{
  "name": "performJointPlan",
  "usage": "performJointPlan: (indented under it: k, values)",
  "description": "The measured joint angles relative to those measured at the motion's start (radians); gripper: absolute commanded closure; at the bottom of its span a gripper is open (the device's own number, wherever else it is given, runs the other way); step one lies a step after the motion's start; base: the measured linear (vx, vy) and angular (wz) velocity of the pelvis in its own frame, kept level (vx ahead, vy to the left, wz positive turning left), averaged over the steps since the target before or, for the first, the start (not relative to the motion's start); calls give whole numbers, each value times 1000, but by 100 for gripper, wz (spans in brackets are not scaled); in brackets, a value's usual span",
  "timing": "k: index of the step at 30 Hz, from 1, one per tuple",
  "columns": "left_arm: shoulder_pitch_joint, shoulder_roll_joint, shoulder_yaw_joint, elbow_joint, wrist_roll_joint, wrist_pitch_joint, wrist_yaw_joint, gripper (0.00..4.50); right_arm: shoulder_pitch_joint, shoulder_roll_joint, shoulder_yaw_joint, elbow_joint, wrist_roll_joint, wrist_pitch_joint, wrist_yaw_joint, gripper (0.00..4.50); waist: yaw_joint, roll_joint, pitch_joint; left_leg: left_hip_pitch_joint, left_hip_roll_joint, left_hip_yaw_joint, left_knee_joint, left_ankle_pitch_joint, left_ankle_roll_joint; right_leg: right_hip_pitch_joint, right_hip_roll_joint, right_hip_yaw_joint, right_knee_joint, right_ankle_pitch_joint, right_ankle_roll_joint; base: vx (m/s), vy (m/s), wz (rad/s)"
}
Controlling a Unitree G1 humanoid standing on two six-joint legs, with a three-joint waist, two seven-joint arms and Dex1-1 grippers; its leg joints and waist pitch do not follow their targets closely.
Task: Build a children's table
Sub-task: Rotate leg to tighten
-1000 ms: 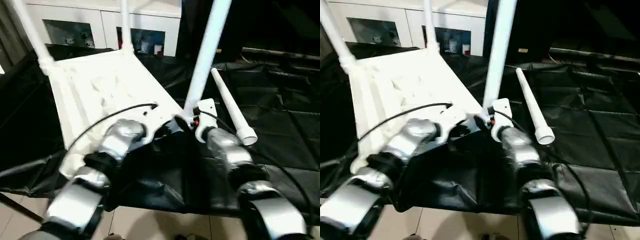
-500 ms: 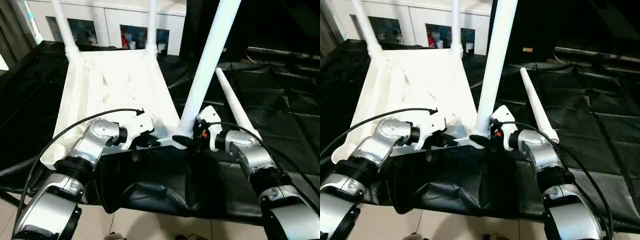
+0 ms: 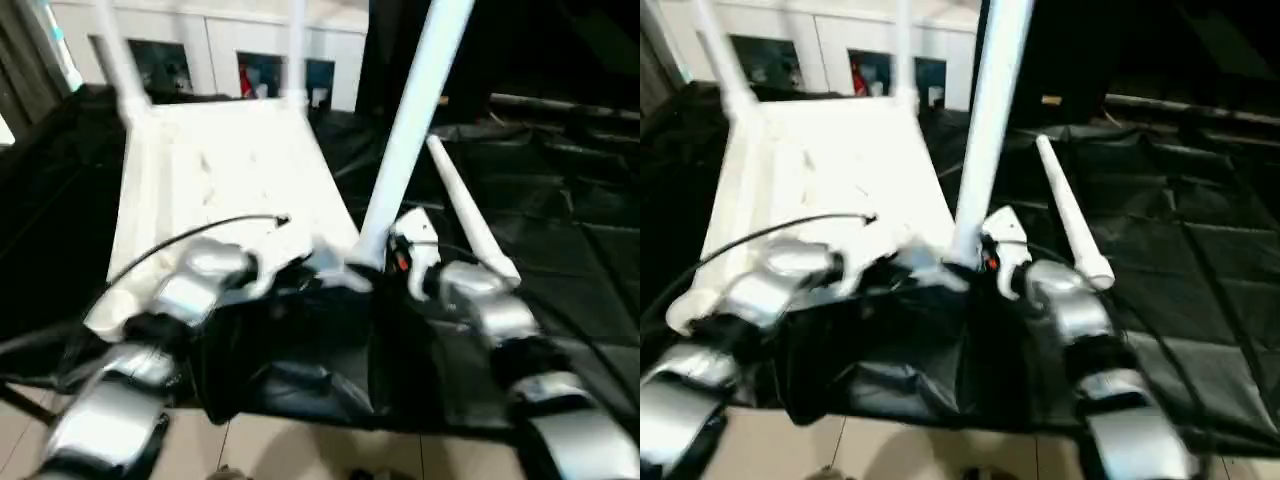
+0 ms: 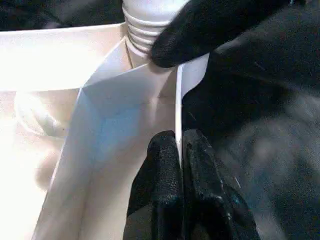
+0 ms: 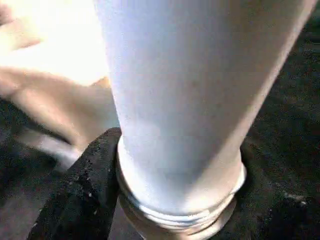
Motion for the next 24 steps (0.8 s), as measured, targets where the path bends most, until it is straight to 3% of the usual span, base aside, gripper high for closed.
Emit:
performJointPlan:
  k: [6, 12, 13, 17, 24]
  values:
    - [-47, -97, 10, 58, 14, 62, 151, 450, -39, 73, -58, 50, 1, -3, -255, 174, 5, 1, -1, -1, 0, 0, -1, 0, 0, 1, 0, 0, 0, 0, 1, 0, 0, 0]
    - [-51, -108, 11, 65, 15, 63, 168, 450, -50, 89, -63, 76, -16, -39, -300, 174, 5, 2, -1, -1, -1, 0, -1, 0, 1, 2, -1, 0, -2, 0, 1, 0, 0, 0]
    - [-51, -107, 11, 65, 15, 61, 167, 450, -50, 88, -63, 78, -17, -42, -298, 139, 5, 2, -1, -1, -1, 0, -1, 0, 1, 2, -1, 0, -2, -1, 1, 0, 0, 0]
    - [-49, -98, 11, 65, 15, 53, 165, 450, -50, 87, -63, 78, -16, -47, -265, 96, 3, 2, -1, -1, -1, 0, -2, 0, 1, 1, -1, 0, -1, -1, 2, 0, 0, 0]
    - [0, -8, 17, 15, -4, -25, 30, 450, -34, -23, 9, 54, -15, -39, 62, 96, -5, 3, -1, -1, 1, -1, -3, 0, 1, 0, 1, -1, -1, -1, 2, 0, 0, 0]
